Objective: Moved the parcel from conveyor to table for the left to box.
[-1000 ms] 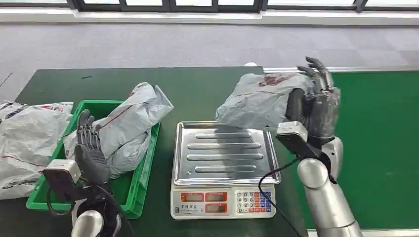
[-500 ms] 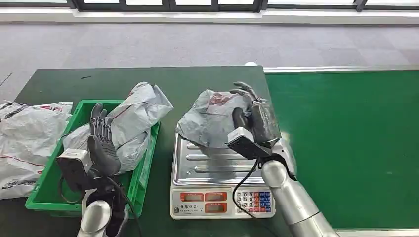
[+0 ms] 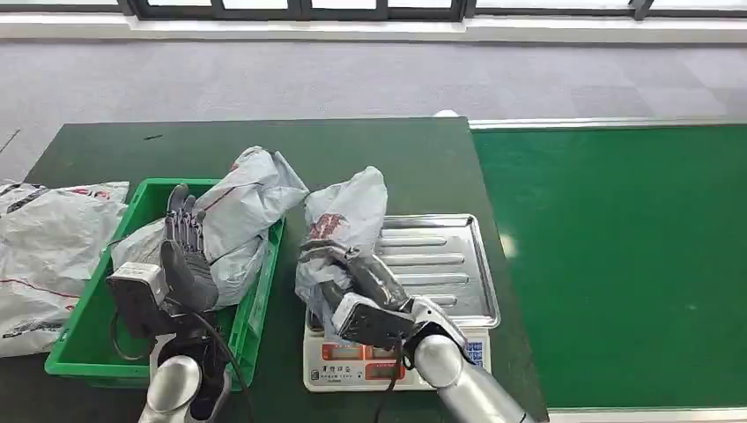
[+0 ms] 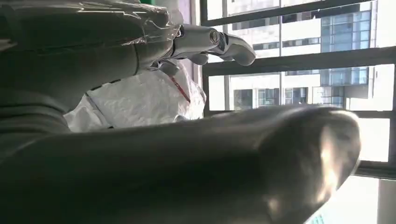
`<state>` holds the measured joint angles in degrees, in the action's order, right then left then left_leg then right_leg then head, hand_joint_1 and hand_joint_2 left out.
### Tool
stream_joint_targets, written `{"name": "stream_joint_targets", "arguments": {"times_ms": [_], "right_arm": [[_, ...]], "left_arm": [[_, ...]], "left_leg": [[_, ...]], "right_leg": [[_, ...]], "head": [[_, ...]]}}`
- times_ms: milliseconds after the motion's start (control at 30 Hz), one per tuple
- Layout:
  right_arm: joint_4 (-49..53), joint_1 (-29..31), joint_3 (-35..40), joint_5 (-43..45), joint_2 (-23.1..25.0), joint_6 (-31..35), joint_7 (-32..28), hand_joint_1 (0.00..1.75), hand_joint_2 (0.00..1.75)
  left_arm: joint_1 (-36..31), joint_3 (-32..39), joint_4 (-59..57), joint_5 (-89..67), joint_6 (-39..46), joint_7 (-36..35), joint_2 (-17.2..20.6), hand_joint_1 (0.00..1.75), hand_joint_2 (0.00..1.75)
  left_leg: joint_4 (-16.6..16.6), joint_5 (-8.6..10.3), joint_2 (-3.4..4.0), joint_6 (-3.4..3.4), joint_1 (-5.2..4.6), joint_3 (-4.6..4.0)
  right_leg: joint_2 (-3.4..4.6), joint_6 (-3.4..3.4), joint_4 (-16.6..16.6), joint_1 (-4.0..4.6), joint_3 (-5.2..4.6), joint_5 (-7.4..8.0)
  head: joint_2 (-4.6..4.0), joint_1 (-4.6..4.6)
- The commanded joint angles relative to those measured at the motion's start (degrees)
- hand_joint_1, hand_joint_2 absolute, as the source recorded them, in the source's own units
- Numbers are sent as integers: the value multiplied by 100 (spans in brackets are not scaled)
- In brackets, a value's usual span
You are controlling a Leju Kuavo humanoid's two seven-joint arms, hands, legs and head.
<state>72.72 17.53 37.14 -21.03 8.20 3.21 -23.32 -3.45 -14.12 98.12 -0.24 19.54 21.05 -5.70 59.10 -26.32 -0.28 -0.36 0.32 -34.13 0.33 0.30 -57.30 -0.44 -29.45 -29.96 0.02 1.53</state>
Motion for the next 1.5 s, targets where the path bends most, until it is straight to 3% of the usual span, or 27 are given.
{"name": "stream_joint_targets", "arguments": {"times_ms": [33,133,167,200,233,300,333,433,467,567,900,1500], "right_arm": [[84,1,397,225,-194,-254,207,175,175],[342,-139,441,518,-317,-663,966,175,175],[425,-169,418,836,-380,-931,1181,112,175],[531,-164,413,986,-469,-1063,1268,17,175],[667,-123,461,960,-587,-1074,1346,0,175],[987,-129,372,969,-777,-1023,1405,0,175],[1072,-140,337,958,-819,-1006,1422,0,0],[1580,-174,217,554,-1130,-917,1675,0,0],[1673,-188,139,501,-1197,-972,1735,0,175],[1643,-263,-111,642,-1309,-1248,1842,0,175],[1845,-550,-687,645,-1590,-1107,1828,0,175],[1950,-660,-827,642,-1583,-1030,1812,0,175]], "left_arm": [[-172,-174,-251,43,45,-32,205,0,0],[-56,-165,-142,21,73,-38,264,0,0],[-22,-167,-101,15,56,-30,297,0,0],[-22,-168,-96,8,42,-27,314,0,0],[1,-147,-70,-7,53,-19,306,0,0],[80,-133,34,-39,30,-1,332,0,0],[115,-121,75,-46,31,4,334,0,0],[302,-127,401,-185,-9,-15,424,0,0],[374,-130,496,-220,-12,-69,467,0,0],[409,-189,559,-305,1,-171,502,0,0],[620,-484,846,-544,25,-643,603,0,0],[604,-506,848,-584,47,-653,661,0,0]], "left_leg": [[-29,12,-9,-2,-5,18],[-27,8,0,-3,-4,16],[-21,4,-4,-2,-2,15],[-26,5,-4,-2,-4,17],[-12,1,-4,-2,0,10],[-27,7,-7,-1,-4,18],[-9,1,-5,0,-2,6],[-8,1,-3,1,-3,4],[-19,5,-6,2,-4,10],[-8,1,-4,1,-3,4],[-18,3,-14,2,-5,11],[-10,0,-3,1,-4,6]], "right_leg": [[-15,-2,26,-4,18,7],[-8,-2,23,-3,17,6],[-11,-2,19,-2,20,2],[-11,-2,22,-3,21,2],[-10,-1,13,1,16,0],[-15,0,25,-3,24,4],[-10,1,9,-1,11,0],[-8,2,9,-2,10,1],[-12,3,20,-4,17,4],[-9,1,10,-3,9,0],[-20,3,23,-4,19,1],[-7,2,13,-3,6,2]], "head": [[0,0],[0,0],[0,0],[0,0],[0,0],[0,0],[0,0],[0,0],[0,-2],[0,0],[0,0],[0,0]]}}
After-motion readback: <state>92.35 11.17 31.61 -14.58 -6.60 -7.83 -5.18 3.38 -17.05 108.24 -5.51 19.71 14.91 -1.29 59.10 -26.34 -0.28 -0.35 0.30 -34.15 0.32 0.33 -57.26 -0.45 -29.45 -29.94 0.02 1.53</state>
